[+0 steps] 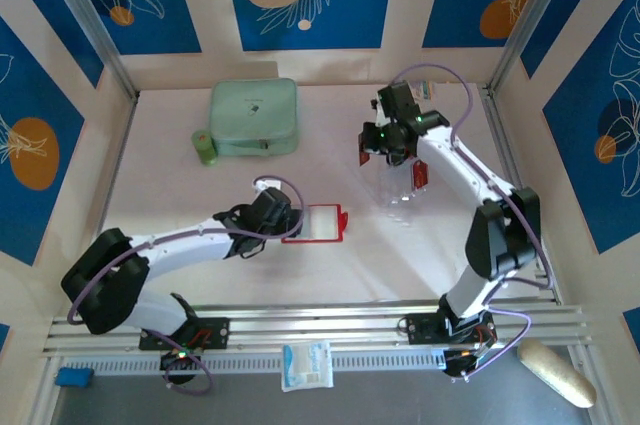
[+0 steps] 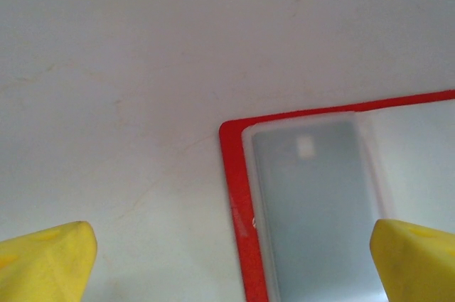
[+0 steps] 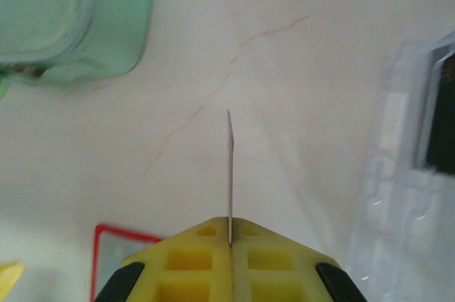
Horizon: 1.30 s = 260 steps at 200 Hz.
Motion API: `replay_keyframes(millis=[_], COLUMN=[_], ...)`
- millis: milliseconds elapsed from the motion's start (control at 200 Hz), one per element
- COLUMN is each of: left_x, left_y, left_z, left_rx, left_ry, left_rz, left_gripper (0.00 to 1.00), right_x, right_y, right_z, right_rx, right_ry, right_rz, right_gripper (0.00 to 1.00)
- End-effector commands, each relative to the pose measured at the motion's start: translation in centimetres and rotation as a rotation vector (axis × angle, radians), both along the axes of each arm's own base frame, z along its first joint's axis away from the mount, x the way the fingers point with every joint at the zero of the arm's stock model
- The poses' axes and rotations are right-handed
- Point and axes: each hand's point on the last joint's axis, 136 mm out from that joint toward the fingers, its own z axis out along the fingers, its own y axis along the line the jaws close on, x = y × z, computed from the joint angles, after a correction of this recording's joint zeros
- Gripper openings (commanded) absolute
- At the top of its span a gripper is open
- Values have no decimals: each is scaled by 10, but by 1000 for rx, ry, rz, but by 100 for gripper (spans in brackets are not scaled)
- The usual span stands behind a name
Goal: Put the credit cards into the card holder
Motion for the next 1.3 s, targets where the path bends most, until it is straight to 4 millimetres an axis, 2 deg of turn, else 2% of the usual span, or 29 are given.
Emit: replay_keyframes(millis=[0, 220, 400, 730, 910, 1295], left_x=[4, 7, 4, 2, 0, -9], left_y=[-2, -2, 2, 8, 13, 29], left_z=[-3, -14, -25, -35, -41, -50], left_rx=[39, 83, 95, 126, 140, 198], left_ry=[16, 33, 50, 65, 79, 117], left_rz=[-22, -23, -14, -5, 0, 31], left_gripper=[99, 98, 98, 98, 98, 98], right_x=[-19, -62, -80, -97, -104, -106], right_y=[38, 65, 77, 84, 94, 97], right_z=[13, -19, -34, -64, -72, -98], right_rx=[242, 374, 398, 430, 441, 464], right_ry=[-27, 3, -18, -15, -38, -46], right_rz=[52, 68, 75, 83, 111, 78], right_gripper=[0, 0, 0, 0, 0, 0])
